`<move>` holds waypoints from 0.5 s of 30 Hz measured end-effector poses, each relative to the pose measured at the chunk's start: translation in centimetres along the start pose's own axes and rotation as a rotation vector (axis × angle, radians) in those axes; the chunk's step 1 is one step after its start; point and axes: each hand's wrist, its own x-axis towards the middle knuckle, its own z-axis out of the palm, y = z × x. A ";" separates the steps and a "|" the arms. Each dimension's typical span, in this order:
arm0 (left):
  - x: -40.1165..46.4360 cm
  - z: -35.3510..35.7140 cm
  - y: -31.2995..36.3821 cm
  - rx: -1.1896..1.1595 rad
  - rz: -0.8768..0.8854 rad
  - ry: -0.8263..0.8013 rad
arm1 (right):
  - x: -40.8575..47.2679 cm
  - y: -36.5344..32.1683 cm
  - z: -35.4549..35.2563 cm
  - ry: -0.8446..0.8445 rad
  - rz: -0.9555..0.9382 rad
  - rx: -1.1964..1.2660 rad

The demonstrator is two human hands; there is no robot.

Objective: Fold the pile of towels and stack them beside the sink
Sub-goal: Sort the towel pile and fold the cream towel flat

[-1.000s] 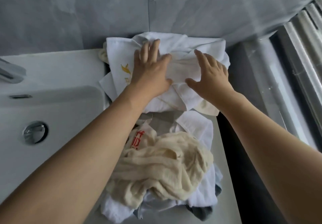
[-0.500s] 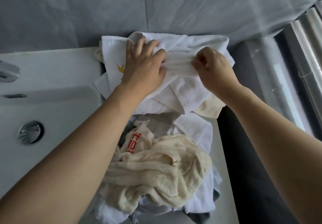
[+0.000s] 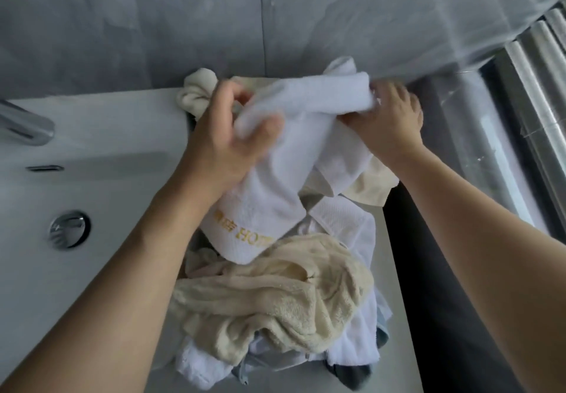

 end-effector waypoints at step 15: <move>-3.2 -1.4 2.4 0.119 -0.150 0.022 | -6.5 -4.8 -4.6 -0.376 0.062 1.078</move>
